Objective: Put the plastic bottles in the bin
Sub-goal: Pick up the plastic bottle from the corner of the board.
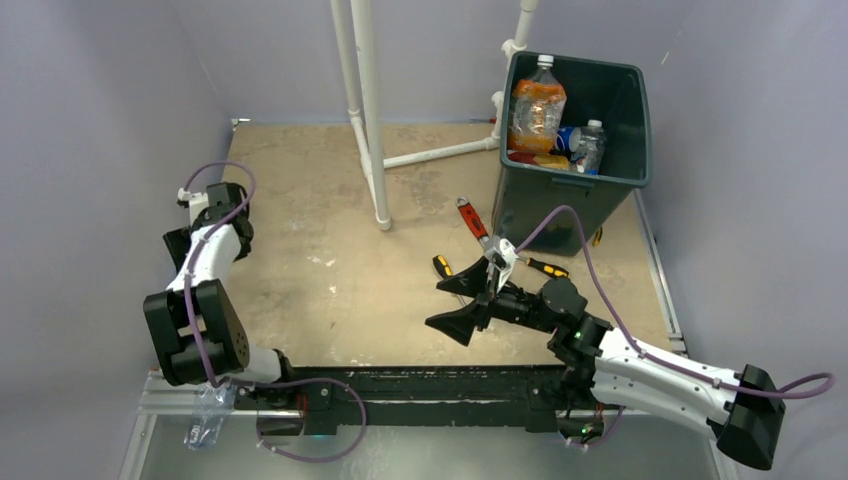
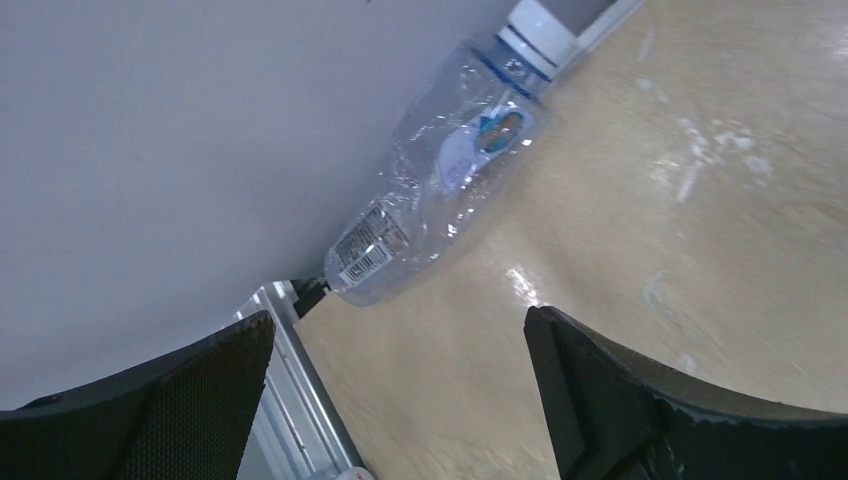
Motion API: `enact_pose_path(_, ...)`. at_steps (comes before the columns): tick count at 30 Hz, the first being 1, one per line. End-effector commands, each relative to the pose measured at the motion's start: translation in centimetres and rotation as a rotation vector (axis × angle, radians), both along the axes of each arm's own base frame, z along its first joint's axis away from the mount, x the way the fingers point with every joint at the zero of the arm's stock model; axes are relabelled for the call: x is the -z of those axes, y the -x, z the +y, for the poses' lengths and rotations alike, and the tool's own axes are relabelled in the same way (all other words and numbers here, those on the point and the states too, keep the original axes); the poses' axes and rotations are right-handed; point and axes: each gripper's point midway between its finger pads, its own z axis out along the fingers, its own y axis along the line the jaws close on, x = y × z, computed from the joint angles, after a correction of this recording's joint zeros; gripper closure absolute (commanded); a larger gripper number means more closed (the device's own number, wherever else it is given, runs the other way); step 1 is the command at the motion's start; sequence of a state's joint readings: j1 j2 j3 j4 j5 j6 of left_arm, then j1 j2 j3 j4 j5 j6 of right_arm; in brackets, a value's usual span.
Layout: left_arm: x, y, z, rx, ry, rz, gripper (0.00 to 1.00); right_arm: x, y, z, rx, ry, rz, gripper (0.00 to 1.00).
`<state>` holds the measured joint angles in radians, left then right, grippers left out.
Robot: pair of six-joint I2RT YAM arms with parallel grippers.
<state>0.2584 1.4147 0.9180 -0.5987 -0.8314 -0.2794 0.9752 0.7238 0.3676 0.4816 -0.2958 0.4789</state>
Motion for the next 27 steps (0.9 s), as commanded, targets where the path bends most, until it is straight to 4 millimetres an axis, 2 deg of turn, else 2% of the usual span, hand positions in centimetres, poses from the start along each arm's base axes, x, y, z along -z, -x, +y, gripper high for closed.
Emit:
enact_pose_path(1, 1.2, -0.1, 1.5, 0.013, 0.028, 0.065, 0.06, -1.0, 0.5, -0.1, -0.016, -0.036, -0.019, 0.01)
enact_pose_path(5, 3.2, 0.3, 2.6, 0.013, 0.057, 0.156, 0.14, -0.9, 0.2, -0.1, -0.005, -0.029, -0.021, 0.01)
enact_pose_path(11, 5.0, 0.5, 3.6, 0.029, 0.045, 0.226, 0.22, -0.3, 0.0, 0.1, 0.0, -0.013, -0.012, 0.01)
enact_pose_path(19, 6.5, -0.2, 4.4, 0.041, 0.015, 0.211, 0.35, 0.2, -0.4, 0.3, 0.012, 0.004, -0.006, 0.01)
enact_pose_path(27, 7.2, 0.4, 5.7, 0.008, 0.009, 0.223, 0.4, 0.2, -0.9, 0.2, 0.038, 0.009, -0.013, 0.01)
